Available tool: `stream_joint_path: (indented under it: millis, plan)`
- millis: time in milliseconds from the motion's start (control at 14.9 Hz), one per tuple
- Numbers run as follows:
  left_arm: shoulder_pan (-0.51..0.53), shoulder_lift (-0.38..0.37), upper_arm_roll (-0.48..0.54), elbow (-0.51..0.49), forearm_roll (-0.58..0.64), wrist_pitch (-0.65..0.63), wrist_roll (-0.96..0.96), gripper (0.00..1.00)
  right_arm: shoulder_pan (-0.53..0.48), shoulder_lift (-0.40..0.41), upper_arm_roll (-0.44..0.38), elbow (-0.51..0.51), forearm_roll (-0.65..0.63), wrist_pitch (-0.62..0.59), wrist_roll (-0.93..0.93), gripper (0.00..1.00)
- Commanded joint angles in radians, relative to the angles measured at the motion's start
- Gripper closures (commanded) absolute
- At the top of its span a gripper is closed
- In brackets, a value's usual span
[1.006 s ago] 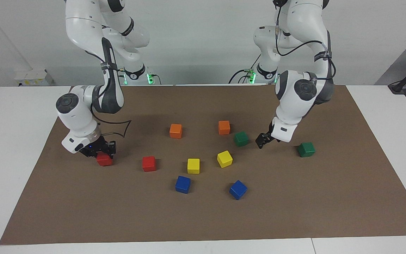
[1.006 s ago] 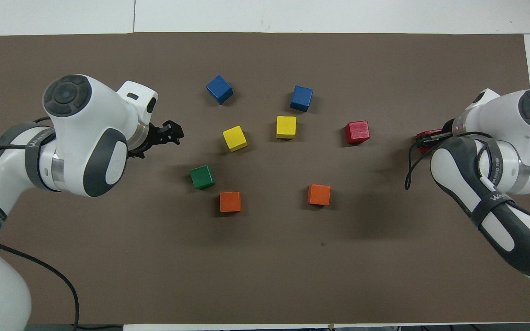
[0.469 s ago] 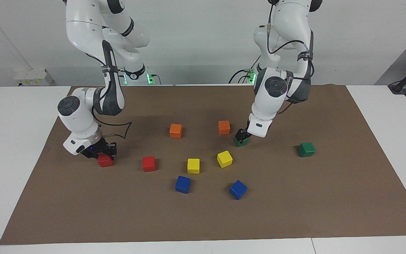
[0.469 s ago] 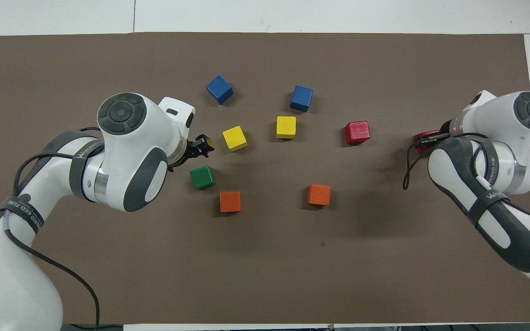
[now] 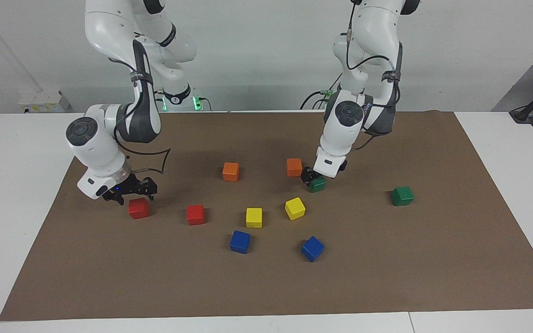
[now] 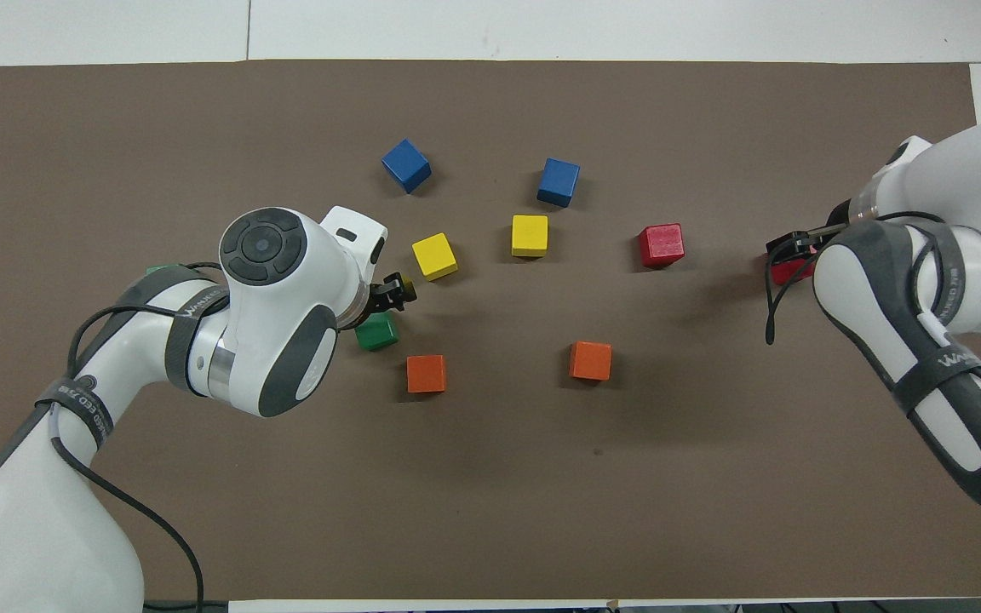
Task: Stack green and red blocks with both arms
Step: 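Reach the left gripper to the second green block while the right gripper lowers red, then grasp the second green block while the right gripper reaches the second red block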
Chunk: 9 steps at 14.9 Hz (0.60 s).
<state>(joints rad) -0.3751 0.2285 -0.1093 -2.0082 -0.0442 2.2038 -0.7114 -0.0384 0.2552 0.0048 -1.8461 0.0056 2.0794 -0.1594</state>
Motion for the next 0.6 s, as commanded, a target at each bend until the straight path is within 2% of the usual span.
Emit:
stream_joint_path:
  millis: [0,402,536]
  plan:
    - [-0.028,-0.028,0.016,-0.063,-0.003,0.036,0.023,0.0,0.064,0.038,0.017,0.181,-0.004,-0.155,0.108,0.0]
    - [-0.033,-0.031,0.016,-0.125,-0.005,0.131,-0.031,0.0,0.204,0.117,0.015,0.267,-0.009,-0.145,0.309,0.0]
    - [-0.031,-0.029,0.016,-0.142,-0.005,0.162,-0.034,0.0,0.219,0.142,0.017,0.274,-0.009,-0.078,0.328,0.0]
